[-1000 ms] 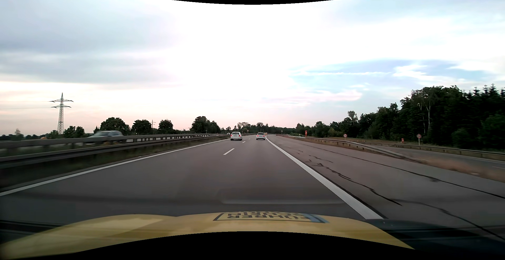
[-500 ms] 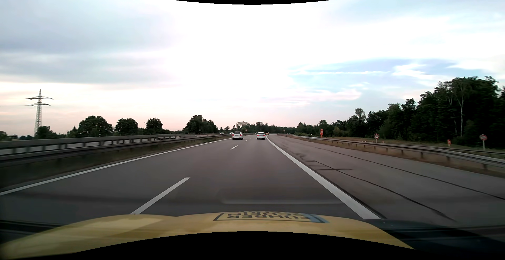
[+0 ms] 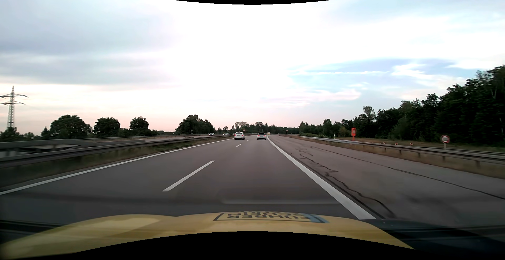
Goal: Follow the waypoints while adhering to traffic rules and regulations
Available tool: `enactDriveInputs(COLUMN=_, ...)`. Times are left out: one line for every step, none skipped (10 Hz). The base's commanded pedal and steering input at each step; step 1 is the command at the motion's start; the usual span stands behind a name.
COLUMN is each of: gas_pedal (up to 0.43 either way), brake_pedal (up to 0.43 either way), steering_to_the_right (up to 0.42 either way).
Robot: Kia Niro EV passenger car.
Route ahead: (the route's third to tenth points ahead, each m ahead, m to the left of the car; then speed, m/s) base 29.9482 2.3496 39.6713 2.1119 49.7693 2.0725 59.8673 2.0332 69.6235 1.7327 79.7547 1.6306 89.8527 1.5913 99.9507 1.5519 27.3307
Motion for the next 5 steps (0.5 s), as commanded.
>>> enactDriveInputs(gas_pedal=0.177, brake_pedal=0.000, steering_to_the_right=0.000)
enactDriveInputs(gas_pedal=0.169, brake_pedal=0.000, steering_to_the_right=0.000)
enactDriveInputs(gas_pedal=0.169, brake_pedal=0.000, steering_to_the_right=0.000)
enactDriveInputs(gas_pedal=0.169, brake_pedal=0.000, steering_to_the_right=0.000)
enactDriveInputs(gas_pedal=0.169, brake_pedal=0.000, steering_to_the_right=0.000)
